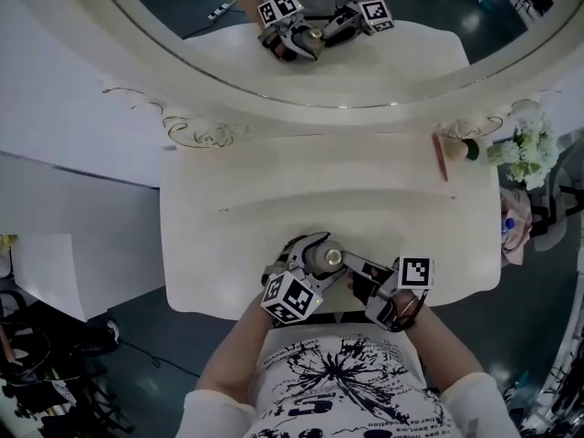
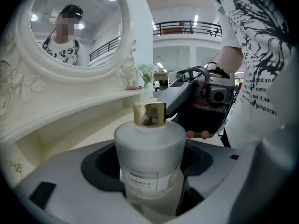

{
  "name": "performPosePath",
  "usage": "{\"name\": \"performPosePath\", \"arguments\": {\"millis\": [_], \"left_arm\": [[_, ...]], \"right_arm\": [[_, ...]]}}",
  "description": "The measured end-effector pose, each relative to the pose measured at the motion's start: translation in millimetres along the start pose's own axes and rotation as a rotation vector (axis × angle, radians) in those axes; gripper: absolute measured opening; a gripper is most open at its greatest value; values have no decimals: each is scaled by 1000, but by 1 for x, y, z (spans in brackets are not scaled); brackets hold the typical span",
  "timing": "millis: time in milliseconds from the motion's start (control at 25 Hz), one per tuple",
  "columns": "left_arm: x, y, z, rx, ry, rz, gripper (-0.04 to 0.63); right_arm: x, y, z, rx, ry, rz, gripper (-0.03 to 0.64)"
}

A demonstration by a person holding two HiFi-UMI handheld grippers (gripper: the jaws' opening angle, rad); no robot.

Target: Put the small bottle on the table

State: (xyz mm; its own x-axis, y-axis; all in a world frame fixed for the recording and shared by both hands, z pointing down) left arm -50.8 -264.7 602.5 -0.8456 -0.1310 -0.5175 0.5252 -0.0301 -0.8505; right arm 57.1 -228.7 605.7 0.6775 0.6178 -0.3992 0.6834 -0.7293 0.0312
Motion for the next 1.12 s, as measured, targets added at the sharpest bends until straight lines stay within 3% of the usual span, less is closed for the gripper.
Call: {"name": "performPosePath", "arguments": {"millis": [320, 480, 760, 1000, 1120], "left_arm": [[2, -2, 2, -2, -19, -10, 350], [6, -2, -2, 1, 14, -10, 350], [19, 0, -7, 23, 63, -51, 350], [57, 38, -13, -3, 106, -229, 350], [76, 56, -14, -15, 123, -299, 346]], "right_arm": [[-2, -1, 0, -7, -37, 4, 175], [-5, -2, 4, 41, -55, 8, 175], [-7, -7, 5, 23, -89, -25, 175], [2, -11, 35, 112, -59, -98, 156], [12, -11, 55, 193, -43, -166, 86]]}}
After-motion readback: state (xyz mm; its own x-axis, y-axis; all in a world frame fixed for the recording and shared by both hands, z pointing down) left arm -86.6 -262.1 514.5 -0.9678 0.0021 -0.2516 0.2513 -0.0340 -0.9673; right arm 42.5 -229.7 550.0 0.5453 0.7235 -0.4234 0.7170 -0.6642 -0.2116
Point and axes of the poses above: the fingertips, and each gripper's own axes: x backward along the fingers, z to its left, y out of its top, the point moved 7 cm from there along x, backward along the fingers, and after that the axes turned 12 degrees about -y, right-handed, at the moved point
